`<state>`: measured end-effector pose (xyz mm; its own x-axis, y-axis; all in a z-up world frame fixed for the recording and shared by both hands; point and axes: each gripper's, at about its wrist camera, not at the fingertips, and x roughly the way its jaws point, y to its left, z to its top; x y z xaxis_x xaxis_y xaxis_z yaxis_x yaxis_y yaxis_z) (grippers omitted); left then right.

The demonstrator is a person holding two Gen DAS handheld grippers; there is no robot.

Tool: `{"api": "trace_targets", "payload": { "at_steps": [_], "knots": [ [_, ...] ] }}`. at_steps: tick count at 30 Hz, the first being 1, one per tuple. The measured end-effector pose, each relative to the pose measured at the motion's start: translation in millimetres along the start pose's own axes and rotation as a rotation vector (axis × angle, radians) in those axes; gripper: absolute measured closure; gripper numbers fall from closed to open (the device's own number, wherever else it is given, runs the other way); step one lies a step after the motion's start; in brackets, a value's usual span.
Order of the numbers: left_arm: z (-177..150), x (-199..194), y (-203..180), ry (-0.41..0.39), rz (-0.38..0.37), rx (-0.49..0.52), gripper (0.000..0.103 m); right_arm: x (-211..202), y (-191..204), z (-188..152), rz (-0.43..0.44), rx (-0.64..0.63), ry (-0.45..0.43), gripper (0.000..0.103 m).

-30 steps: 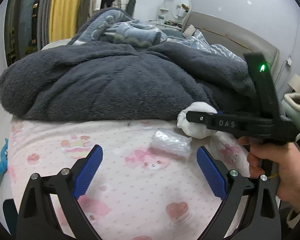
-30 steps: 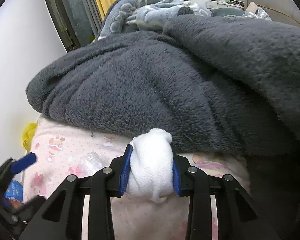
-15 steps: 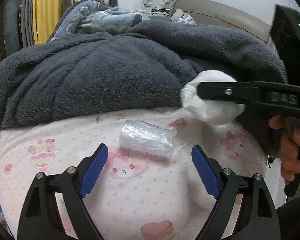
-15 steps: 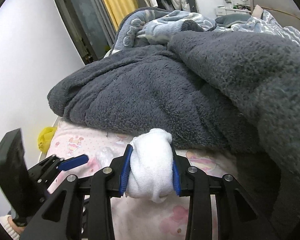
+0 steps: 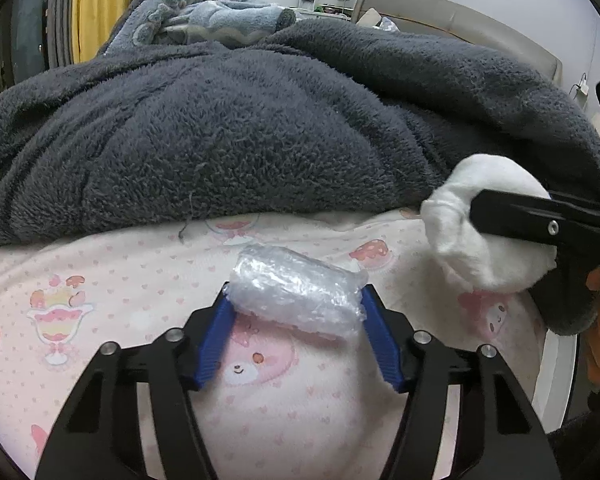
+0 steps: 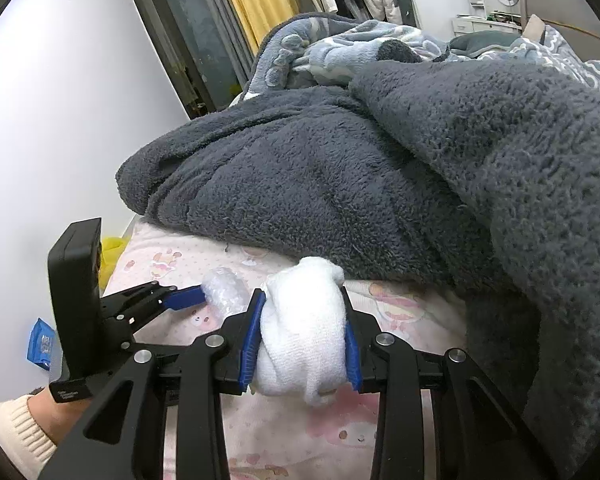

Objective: Collect trash
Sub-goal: 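Close the right gripper on the white sock while the left gripper grasps the bubble wrap, then carry the sock and bubble wrap over the green bin with both grippers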

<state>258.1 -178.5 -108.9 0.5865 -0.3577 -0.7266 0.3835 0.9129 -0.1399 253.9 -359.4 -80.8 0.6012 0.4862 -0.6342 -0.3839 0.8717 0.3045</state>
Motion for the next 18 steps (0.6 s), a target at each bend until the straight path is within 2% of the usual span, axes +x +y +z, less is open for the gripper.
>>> {"api": "trace_targets", "payload": {
  "at_steps": [3,18],
  "knots": [
    [0.8,-1.5,1.6,-0.003,-0.005,-0.008,0.040,-2.5,-0.2,0.0,-0.006,0.005,0.006,0.067],
    [-5.5,-35.3,20.6,-0.036,0.079,-0.093,0.040,-10.8,11.0,6.7,-0.036,0.027,-0.006,0.067]
  ]
}}
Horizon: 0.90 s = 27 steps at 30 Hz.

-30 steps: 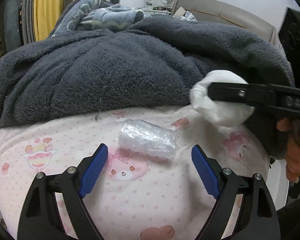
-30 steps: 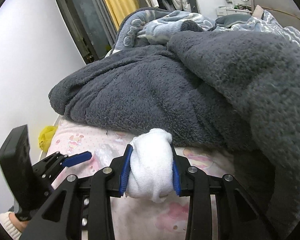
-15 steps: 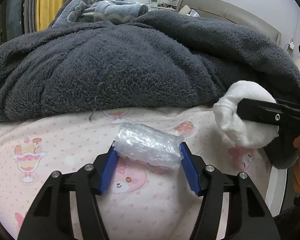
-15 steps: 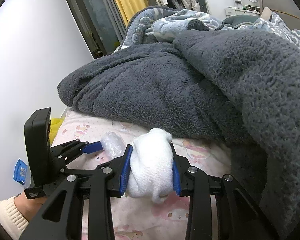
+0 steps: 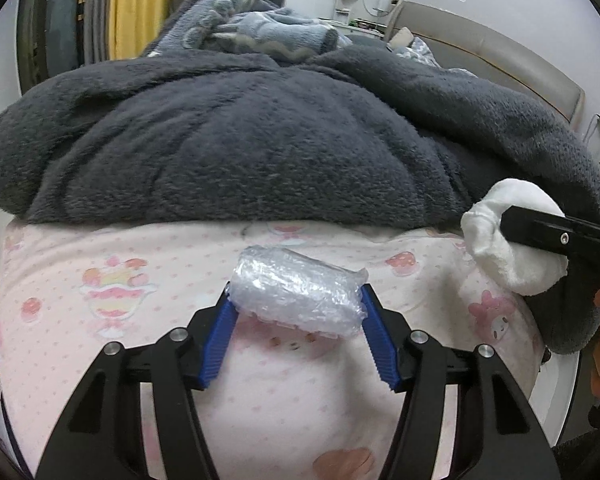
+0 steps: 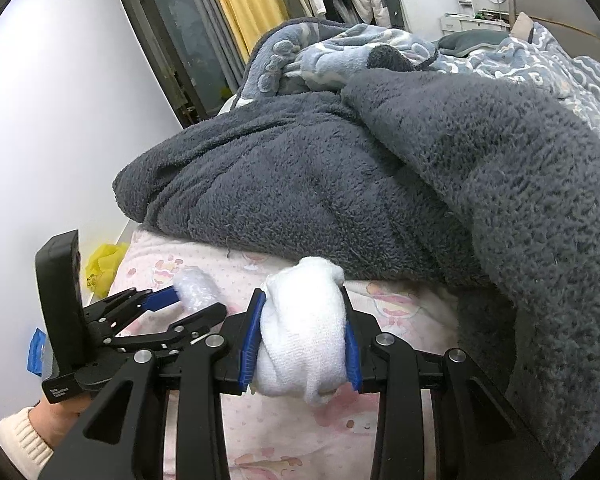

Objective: Collect trash
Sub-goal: 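Carry the sock and bubble wrap over the green bin with both grippers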

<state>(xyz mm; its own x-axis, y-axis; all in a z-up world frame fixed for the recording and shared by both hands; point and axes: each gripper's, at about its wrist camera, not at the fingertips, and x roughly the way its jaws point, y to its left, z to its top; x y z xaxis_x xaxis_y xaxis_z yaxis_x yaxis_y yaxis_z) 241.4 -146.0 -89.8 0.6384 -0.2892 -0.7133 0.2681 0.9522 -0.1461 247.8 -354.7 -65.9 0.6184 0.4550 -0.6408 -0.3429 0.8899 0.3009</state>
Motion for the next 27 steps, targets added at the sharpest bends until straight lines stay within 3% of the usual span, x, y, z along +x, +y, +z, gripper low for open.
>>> {"api": "trace_targets", "payload": {
  "at_steps": [12,27],
  "knots": [
    [-1.6,-38.3,51.8,-0.023,0.070,-0.070,0.040,9.1,51.8,13.3,0.025,-0.048,-0.005,0.067],
    [-18.7,-73.6,140.9,0.021,0.206,-0.195,0.040,41.2,127.8,30.6,0.082,-0.117,0.005,0.067]
  ]
}}
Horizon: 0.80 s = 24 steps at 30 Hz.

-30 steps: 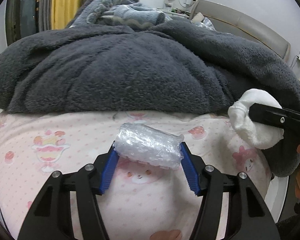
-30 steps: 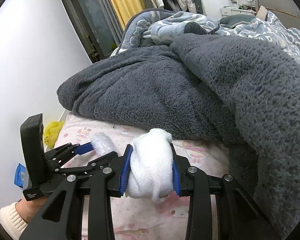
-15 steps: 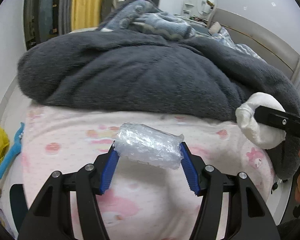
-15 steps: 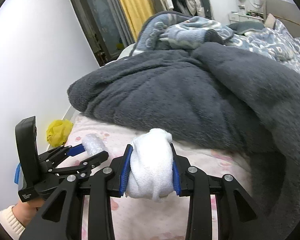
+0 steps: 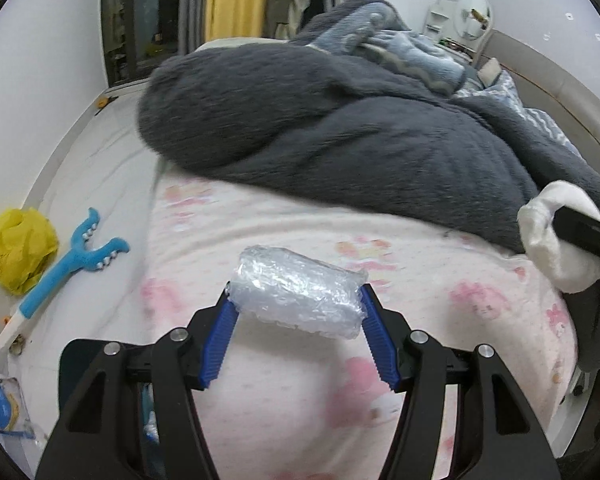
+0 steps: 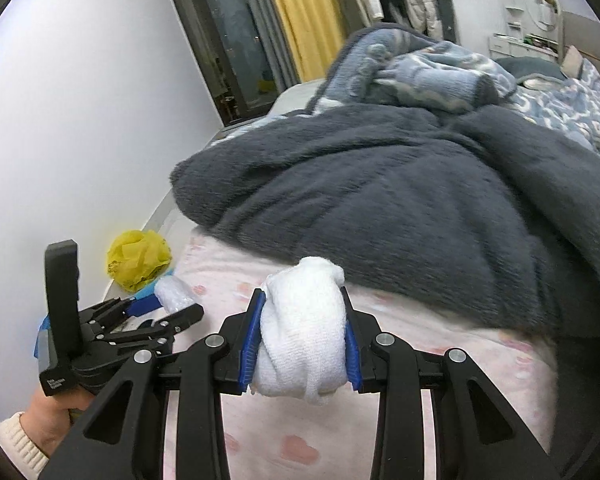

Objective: Collect trash
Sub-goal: 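Carry the sock and bubble wrap over the green bin with both grippers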

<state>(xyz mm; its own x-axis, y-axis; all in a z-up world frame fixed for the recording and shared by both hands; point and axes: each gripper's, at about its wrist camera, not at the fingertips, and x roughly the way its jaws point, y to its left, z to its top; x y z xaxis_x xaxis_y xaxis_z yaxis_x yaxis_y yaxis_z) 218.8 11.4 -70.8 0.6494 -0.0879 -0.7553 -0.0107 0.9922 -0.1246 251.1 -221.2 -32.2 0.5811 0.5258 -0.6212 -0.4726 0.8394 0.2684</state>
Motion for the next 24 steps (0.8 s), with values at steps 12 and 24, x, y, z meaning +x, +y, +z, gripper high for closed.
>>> {"api": "trace_targets", "payload": {
  "at_steps": [12,24],
  "knots": [
    [-13.6,-11.7,59.7,0.038,0.040,-0.048,0.040,32.3,63.6,11.7,0.061,-0.059,0.015,0.067],
    [-33.9,-11.7,113.2,0.107,0.089,-0.089,0.040,65.0,130.2,13.9,0.131,-0.132,0.053,0.067]
  ]
}}
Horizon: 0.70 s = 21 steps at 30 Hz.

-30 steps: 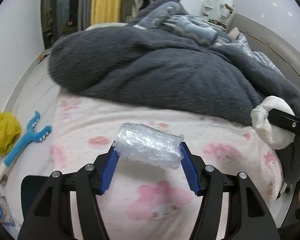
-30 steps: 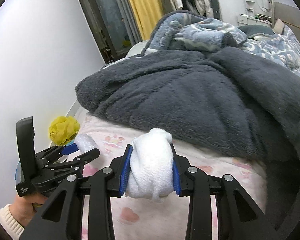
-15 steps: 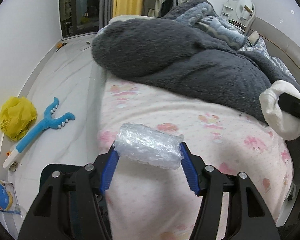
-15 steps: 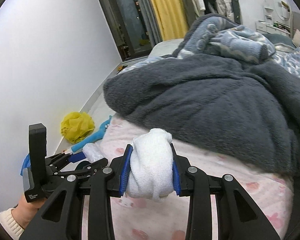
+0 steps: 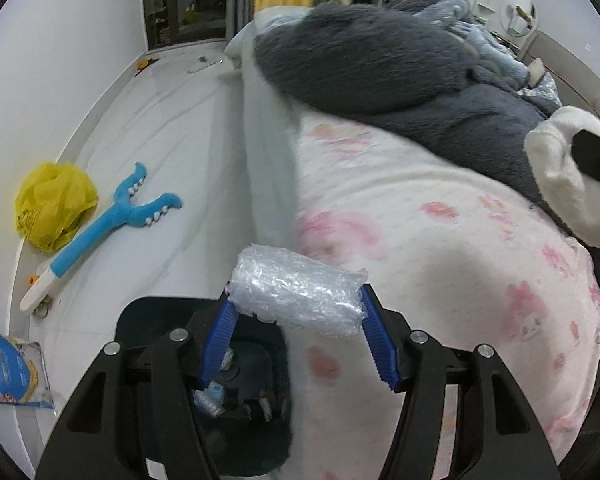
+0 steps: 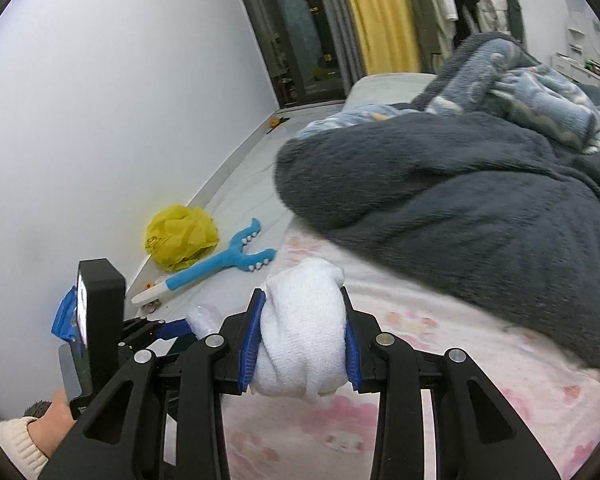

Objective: Collect trash
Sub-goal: 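Carry the sock and bubble wrap over the green bin with both grippers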

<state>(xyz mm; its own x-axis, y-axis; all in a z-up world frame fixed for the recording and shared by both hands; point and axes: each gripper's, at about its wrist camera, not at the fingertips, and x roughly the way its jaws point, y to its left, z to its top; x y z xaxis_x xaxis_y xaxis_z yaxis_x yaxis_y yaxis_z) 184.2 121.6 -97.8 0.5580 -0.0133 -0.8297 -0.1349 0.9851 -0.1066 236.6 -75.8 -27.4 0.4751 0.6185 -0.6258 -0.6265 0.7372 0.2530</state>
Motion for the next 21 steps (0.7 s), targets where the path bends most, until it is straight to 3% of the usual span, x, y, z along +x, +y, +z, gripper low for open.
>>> {"api": "trace_targets", "payload": {
  "at_steps": [21],
  "knots": [
    [-39.5,13.6,95.5,0.132,0.068,-0.109,0.040,65.5,97.6,1.5,0.103,-0.112,0.078,0.067]
  ]
}}
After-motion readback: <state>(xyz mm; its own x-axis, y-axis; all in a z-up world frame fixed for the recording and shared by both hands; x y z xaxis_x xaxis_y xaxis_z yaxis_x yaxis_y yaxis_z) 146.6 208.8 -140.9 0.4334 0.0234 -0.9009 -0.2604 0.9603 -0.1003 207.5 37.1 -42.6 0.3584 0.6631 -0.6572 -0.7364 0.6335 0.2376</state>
